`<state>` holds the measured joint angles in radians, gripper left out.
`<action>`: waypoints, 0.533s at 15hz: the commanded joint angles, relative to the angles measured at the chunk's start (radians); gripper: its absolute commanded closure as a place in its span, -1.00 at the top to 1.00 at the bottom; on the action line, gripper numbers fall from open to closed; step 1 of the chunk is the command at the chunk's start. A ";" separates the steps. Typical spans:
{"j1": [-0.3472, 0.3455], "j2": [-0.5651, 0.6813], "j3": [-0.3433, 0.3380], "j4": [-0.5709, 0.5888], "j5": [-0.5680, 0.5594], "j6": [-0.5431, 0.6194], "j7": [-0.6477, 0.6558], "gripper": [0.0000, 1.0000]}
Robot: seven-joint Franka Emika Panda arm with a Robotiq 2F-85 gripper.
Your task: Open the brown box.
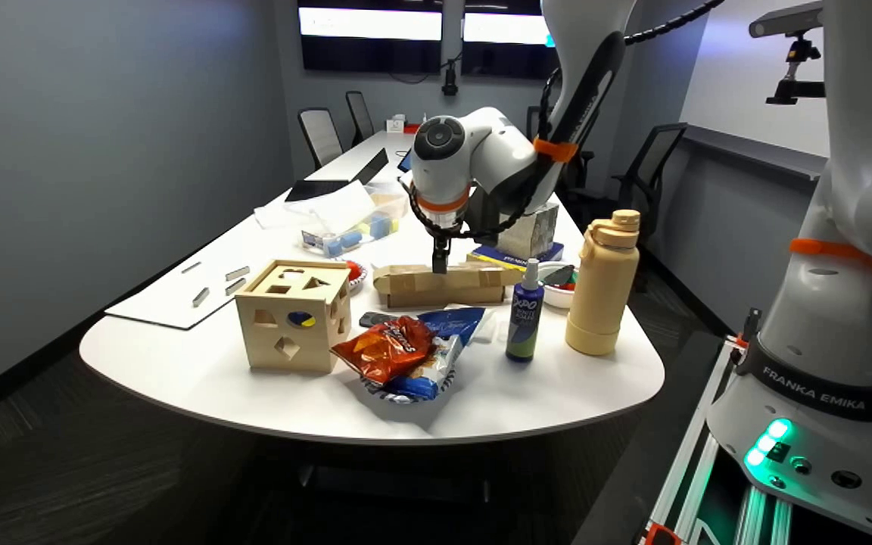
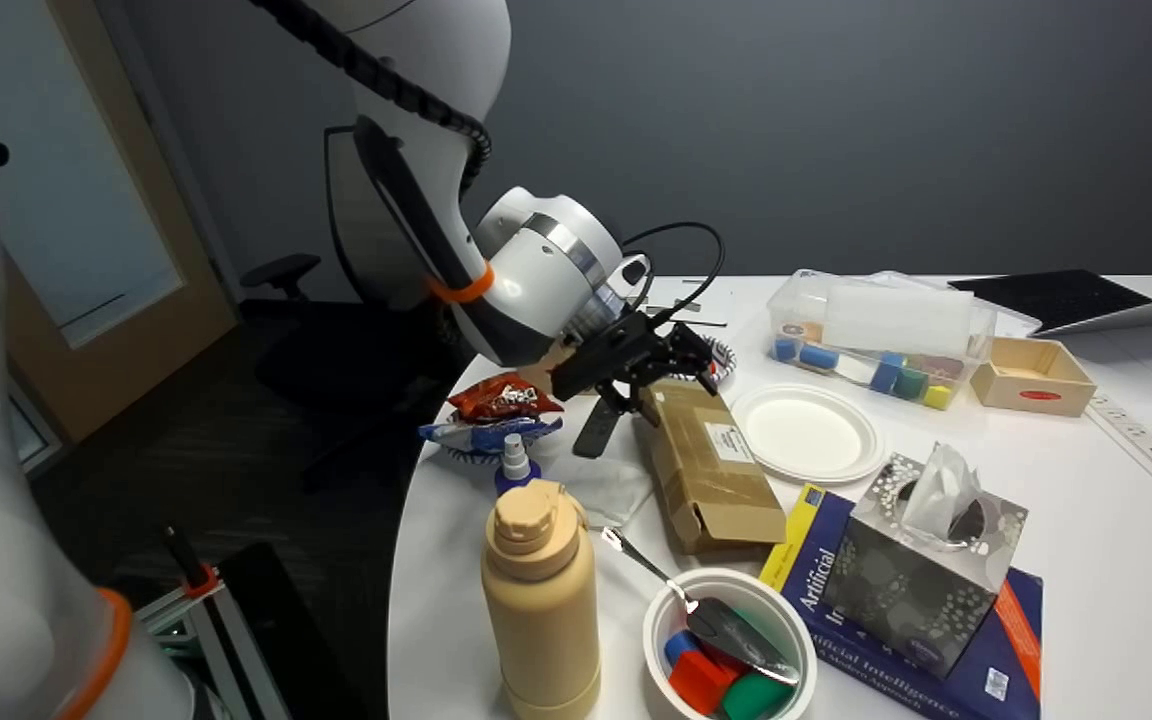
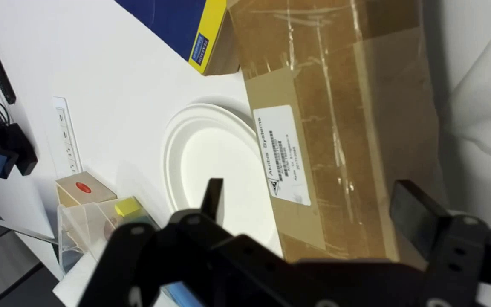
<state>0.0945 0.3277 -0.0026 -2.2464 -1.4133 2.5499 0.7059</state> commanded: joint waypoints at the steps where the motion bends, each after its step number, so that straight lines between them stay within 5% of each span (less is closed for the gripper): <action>1: -0.027 -0.006 0.005 0.007 -0.032 0.008 0.029 1.00; 8: -0.024 0.041 0.030 0.017 -0.002 0.010 -0.011 1.00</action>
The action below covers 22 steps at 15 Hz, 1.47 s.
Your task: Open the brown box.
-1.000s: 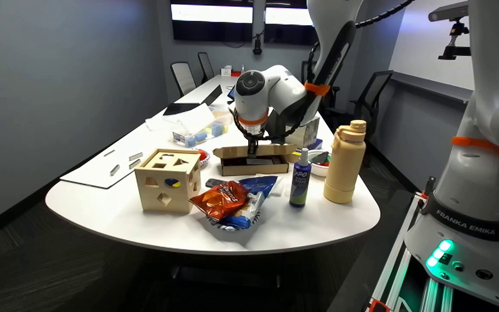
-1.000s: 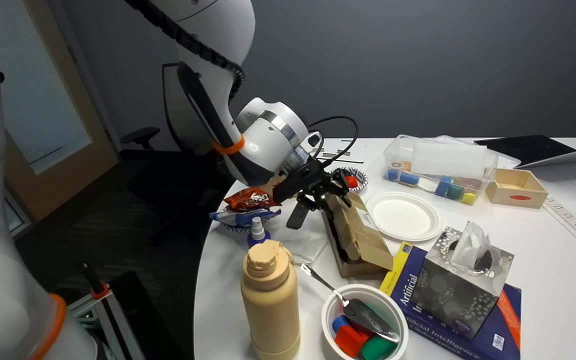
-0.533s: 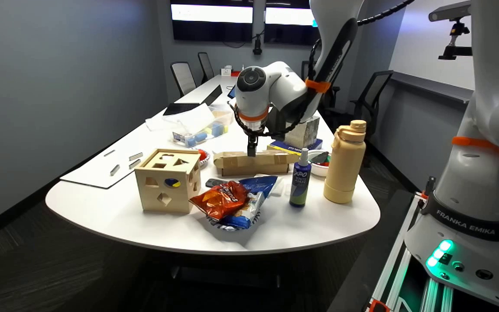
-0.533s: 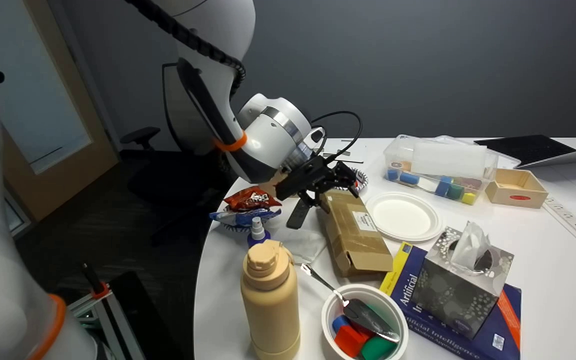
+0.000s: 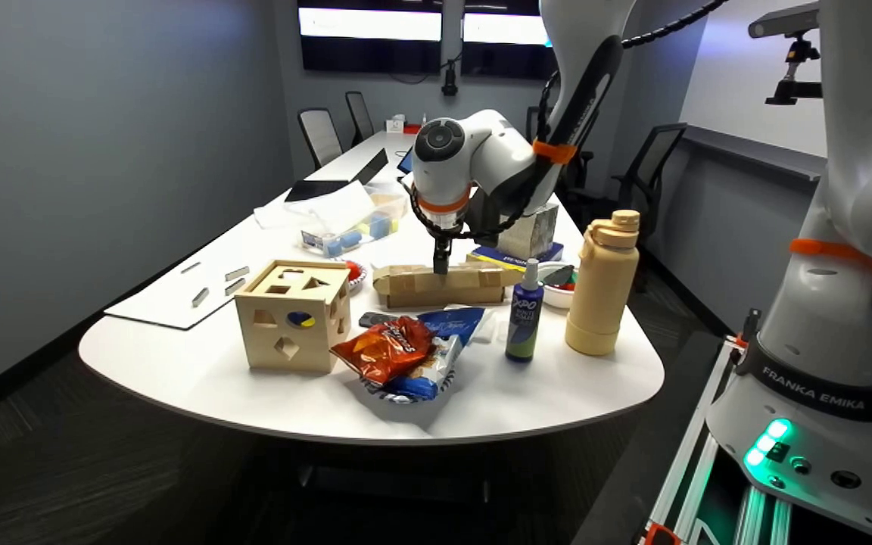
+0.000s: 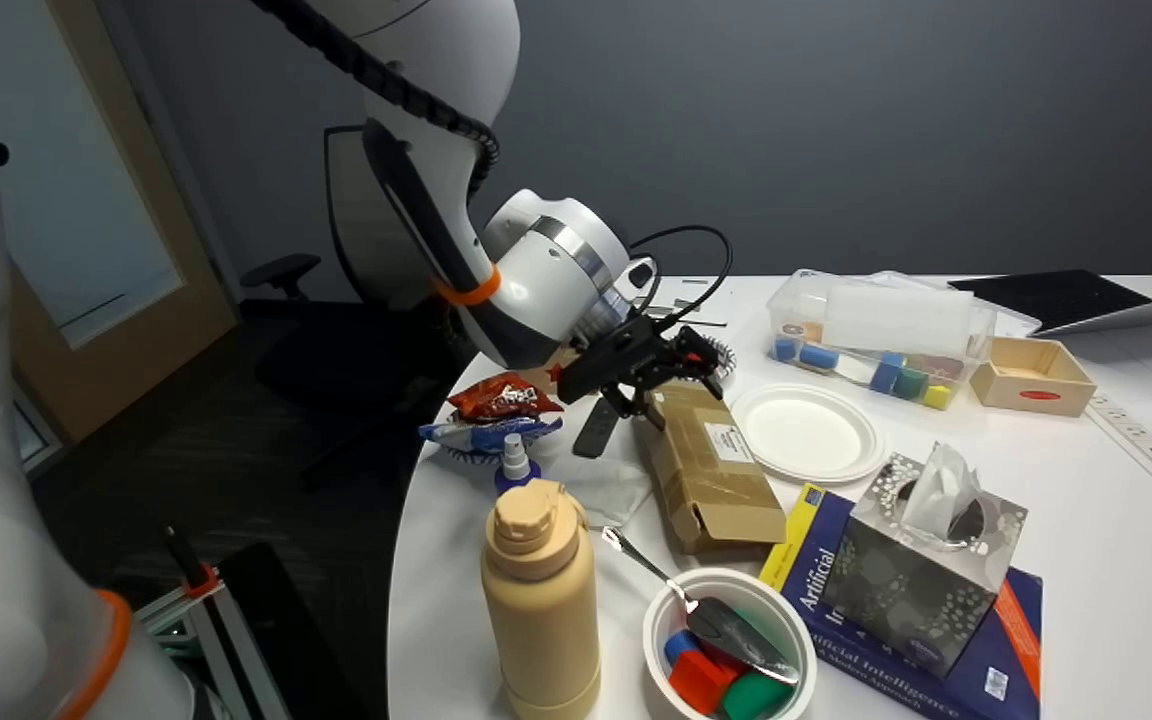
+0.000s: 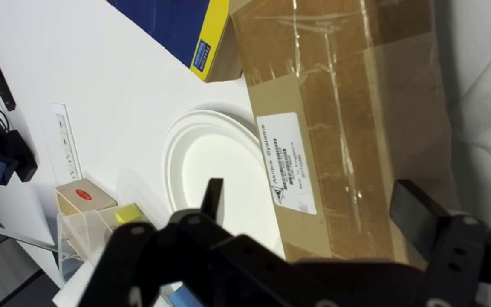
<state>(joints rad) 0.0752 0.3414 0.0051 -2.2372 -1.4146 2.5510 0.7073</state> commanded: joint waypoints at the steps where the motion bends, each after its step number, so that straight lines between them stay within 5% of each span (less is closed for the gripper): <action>1: 0.003 0.031 0.030 0.000 -0.006 0.002 -0.006 1.00; 8: 0.052 0.104 0.043 0.032 -0.070 -0.080 0.114 1.00; 22: 0.043 0.138 0.056 0.076 -0.166 -0.191 0.276 1.00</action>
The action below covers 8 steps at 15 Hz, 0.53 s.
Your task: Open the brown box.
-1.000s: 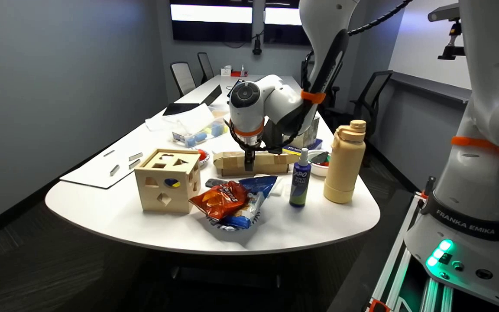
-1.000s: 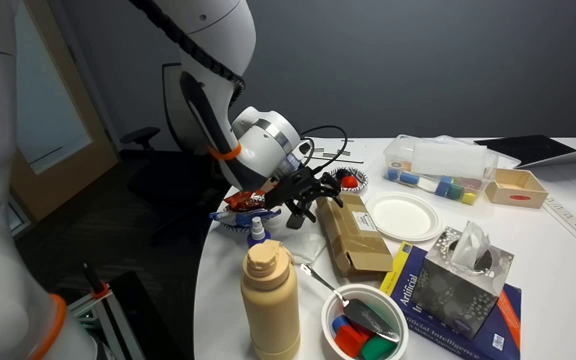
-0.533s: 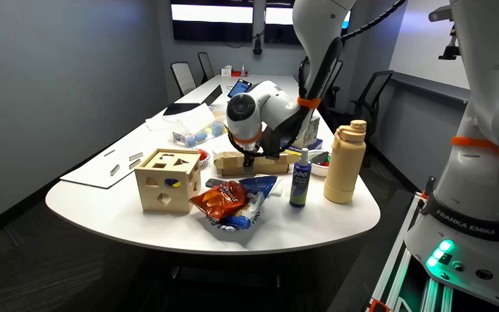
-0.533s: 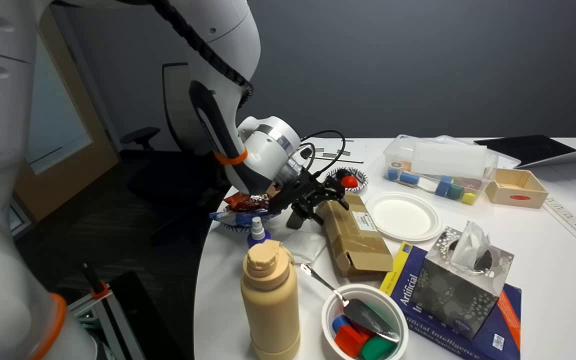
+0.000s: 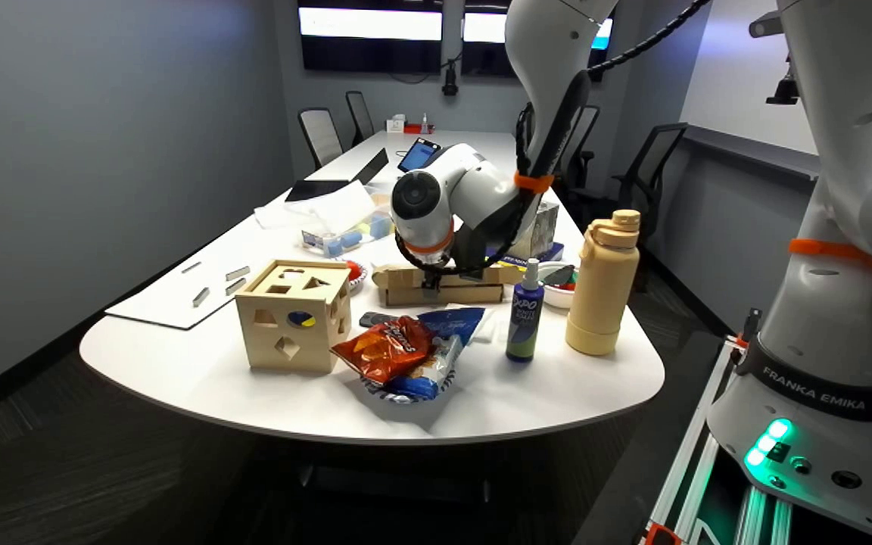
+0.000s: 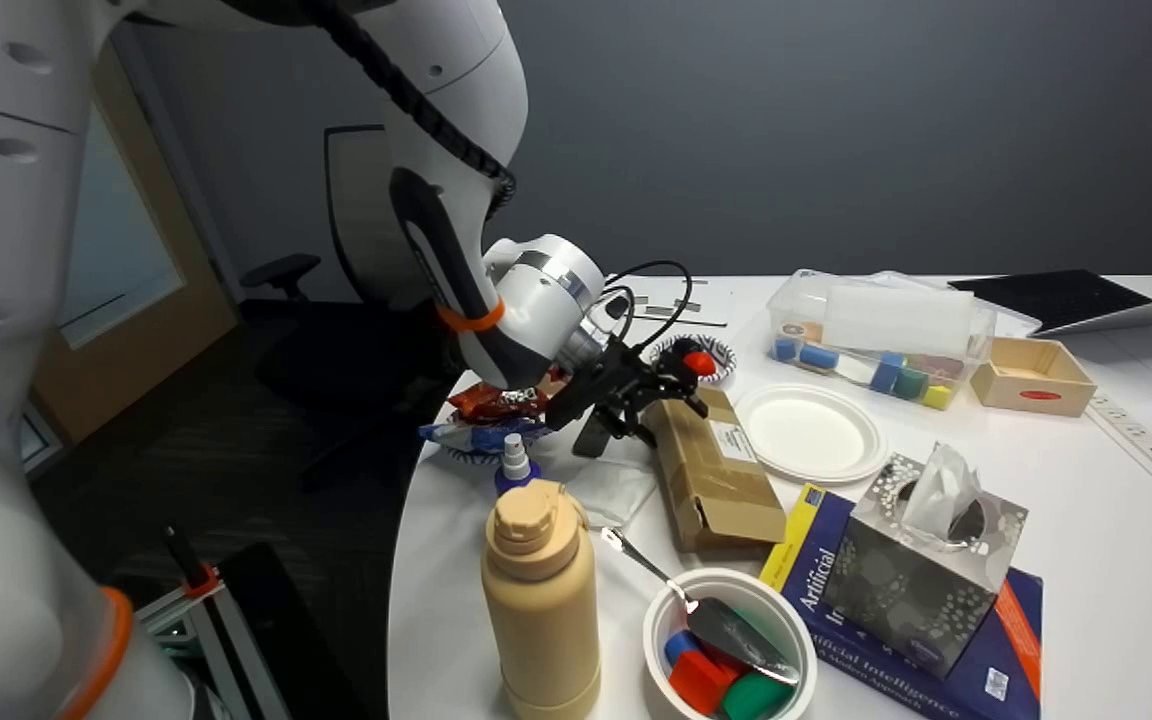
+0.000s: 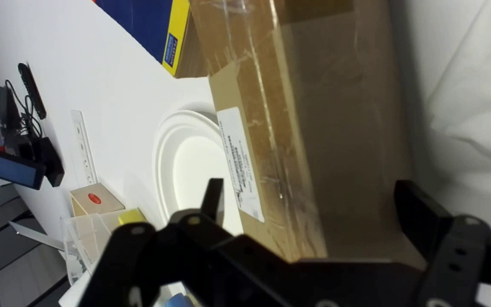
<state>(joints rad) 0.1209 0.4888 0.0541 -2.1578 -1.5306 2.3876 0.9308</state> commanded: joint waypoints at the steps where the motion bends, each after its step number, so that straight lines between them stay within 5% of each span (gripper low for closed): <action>1: -0.003 -0.015 0.008 -0.008 -0.055 -0.030 0.062 1.00; 8: -0.011 -0.049 0.014 -0.028 -0.095 -0.051 0.115 1.00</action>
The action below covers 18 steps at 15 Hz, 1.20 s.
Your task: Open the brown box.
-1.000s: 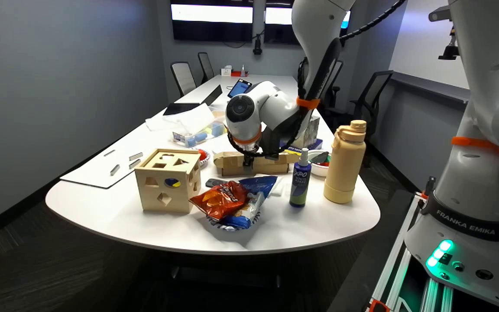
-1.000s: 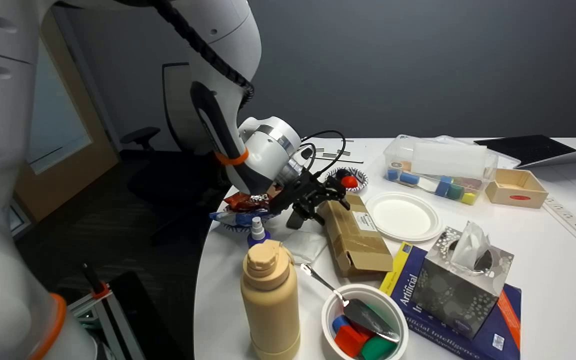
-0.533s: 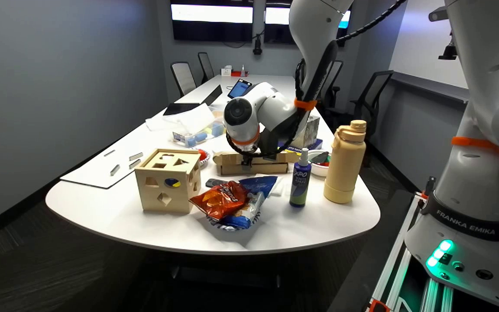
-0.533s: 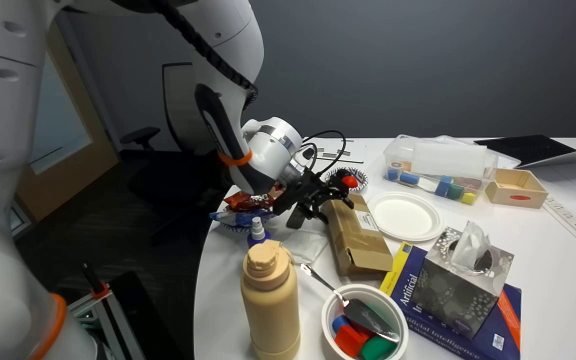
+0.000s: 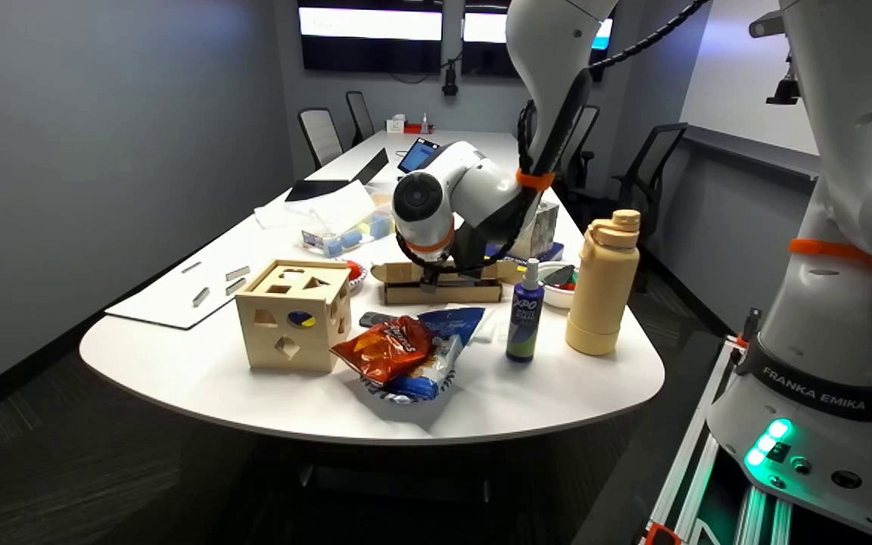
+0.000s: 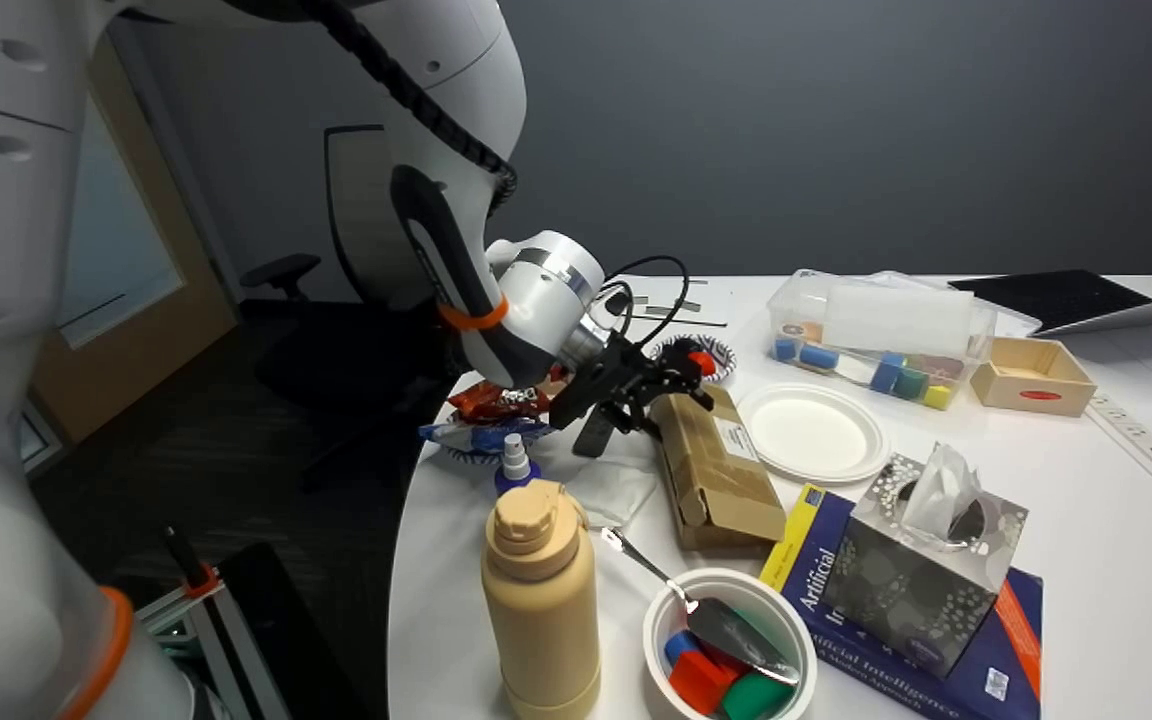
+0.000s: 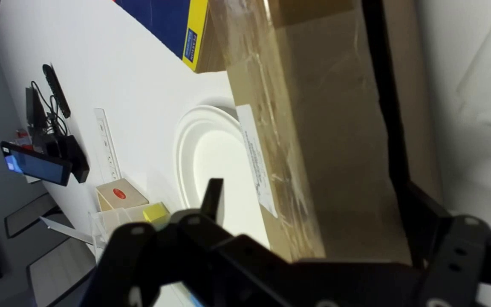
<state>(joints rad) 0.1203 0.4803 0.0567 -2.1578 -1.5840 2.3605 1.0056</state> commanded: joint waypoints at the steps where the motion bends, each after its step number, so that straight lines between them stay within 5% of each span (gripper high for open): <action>1: -0.011 -0.045 0.012 -0.029 -0.042 -0.029 0.041 1.00; 18: -0.043 -0.038 0.001 0.058 -0.078 -0.168 0.197 1.00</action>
<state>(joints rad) 0.0944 0.4384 0.0526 -2.1204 -1.6405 2.2217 1.1629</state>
